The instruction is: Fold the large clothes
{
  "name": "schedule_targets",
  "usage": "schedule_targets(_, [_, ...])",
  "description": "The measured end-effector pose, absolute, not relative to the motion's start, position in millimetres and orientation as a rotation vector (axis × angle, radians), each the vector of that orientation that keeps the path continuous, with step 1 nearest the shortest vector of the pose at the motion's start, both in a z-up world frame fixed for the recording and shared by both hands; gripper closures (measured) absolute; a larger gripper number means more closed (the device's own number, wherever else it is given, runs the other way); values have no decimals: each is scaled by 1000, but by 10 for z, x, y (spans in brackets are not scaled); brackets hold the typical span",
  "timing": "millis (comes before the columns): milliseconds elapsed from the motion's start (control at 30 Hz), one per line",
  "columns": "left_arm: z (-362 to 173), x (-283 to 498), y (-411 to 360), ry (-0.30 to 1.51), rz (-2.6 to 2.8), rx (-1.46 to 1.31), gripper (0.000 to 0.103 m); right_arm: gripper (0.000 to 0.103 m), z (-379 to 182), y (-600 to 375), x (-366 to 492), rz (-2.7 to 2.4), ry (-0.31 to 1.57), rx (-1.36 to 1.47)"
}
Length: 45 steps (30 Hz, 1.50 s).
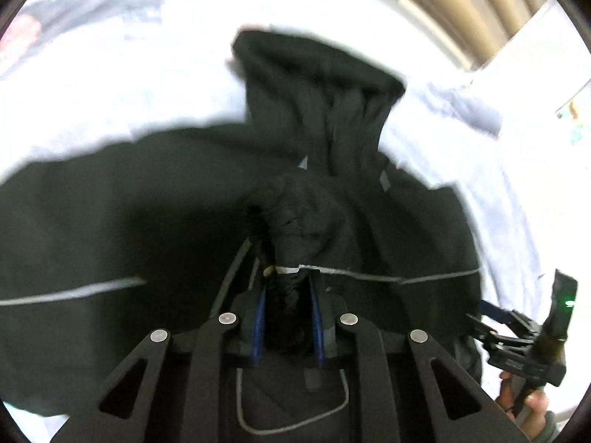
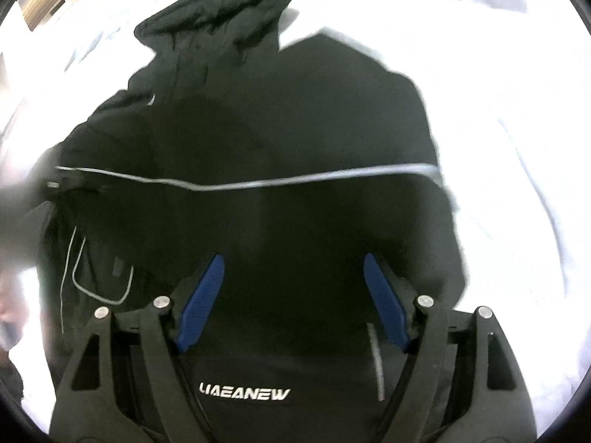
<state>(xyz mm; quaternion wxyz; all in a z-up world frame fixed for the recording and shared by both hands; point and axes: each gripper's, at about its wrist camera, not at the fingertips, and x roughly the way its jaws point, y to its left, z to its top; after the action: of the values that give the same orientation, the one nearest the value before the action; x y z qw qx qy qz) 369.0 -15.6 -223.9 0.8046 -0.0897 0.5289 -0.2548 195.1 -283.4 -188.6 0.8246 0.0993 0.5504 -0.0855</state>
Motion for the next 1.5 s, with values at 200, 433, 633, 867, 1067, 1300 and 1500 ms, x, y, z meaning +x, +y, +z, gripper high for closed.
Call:
schedule_targets(200, [-2614,3889,288,1295,-447,-158,82,27,-2104,-2945,2279,-222,1168,228])
schedule_targets(433, [-3011,3894,387,1330,-393,-161,78,16,-2786,-3012,2567,-263,1315,226])
schedule_targets(633, [-2526,3661,532,1224,-360,-154,71,19,-2619,-2955,2500,-255,1314,198])
schedule_targets(867, [-1953,3307,455,1079,-321,-123,51,19,-2304,-2475,2214,-151,1244,183])
schedule_targets(1067, [-2677,3476,-89,1223,-317,-55,51,20,-2696,-2281,2200,-156,1339,138])
schedule_targets(1300, [-2831,3508,-162,1243,-282,8,51,17,-2848,-2311,2325,-152,1379,171])
schedule_targets(1500, [-2361,3258,410,1178,-269,-106,51,17,-2849,-2271,2293,-163,1388,164])
